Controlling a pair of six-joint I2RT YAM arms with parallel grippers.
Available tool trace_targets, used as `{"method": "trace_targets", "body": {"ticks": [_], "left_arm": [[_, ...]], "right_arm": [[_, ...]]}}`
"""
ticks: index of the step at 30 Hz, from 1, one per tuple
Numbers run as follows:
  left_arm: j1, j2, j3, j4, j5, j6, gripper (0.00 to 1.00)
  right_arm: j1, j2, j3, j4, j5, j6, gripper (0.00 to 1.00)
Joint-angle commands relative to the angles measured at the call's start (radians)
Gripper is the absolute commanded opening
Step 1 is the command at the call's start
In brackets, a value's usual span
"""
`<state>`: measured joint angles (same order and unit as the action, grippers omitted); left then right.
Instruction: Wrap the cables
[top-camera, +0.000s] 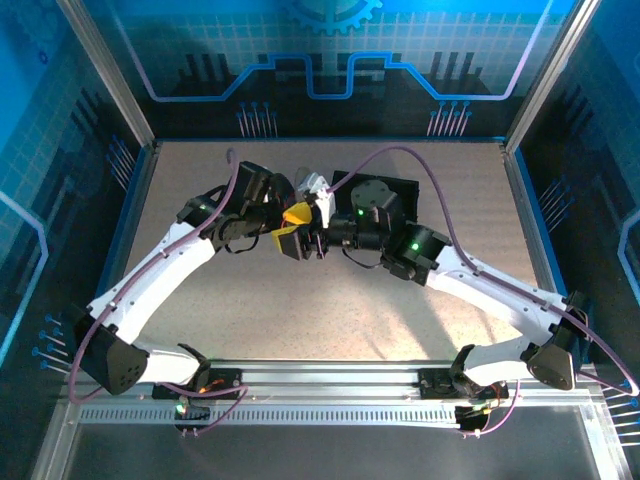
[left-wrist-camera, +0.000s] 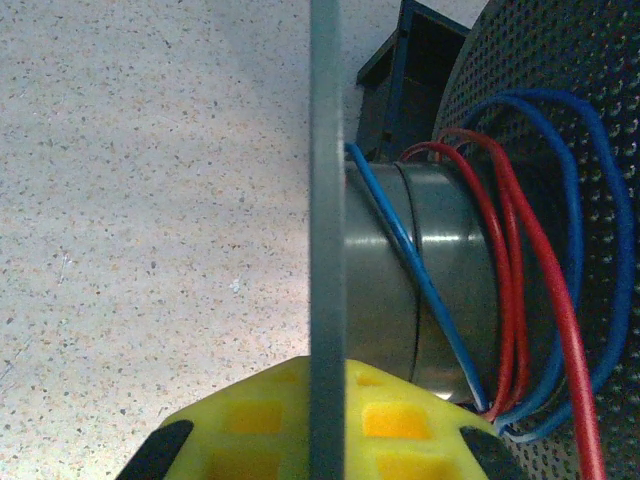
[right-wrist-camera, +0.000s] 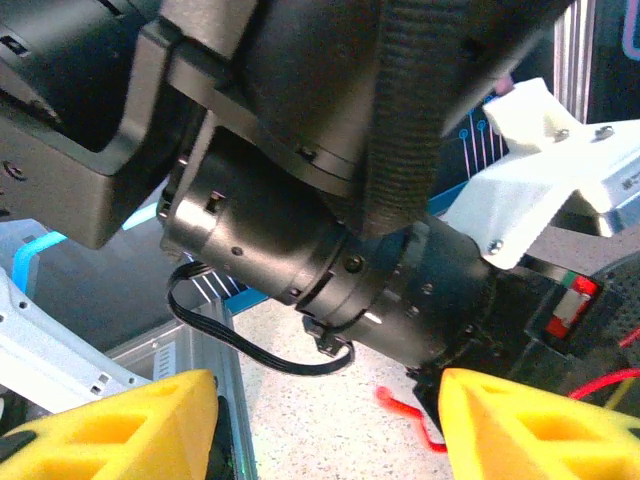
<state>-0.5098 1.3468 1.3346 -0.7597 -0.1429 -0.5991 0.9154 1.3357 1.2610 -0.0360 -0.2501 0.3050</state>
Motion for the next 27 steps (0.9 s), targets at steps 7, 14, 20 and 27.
{"method": "trace_targets", "body": {"ticks": [7,14,20,27], "left_arm": [[-0.009,-0.001,0.048,0.032,-0.003,-0.006,0.0],[-0.008,-0.003,0.054,0.031,0.007,-0.015,0.0],[-0.006,0.002,0.063,0.028,0.025,-0.038,0.0],[0.084,0.011,0.094,0.028,0.126,-0.192,0.0]], "right_arm": [[0.01,0.026,0.015,0.056,0.031,-0.052,0.46],[0.01,0.04,0.007,0.061,0.038,-0.042,0.39],[0.006,0.039,-0.001,0.07,0.031,-0.033,0.0],[0.035,-0.036,-0.146,0.154,0.022,-0.048,0.0]]}}
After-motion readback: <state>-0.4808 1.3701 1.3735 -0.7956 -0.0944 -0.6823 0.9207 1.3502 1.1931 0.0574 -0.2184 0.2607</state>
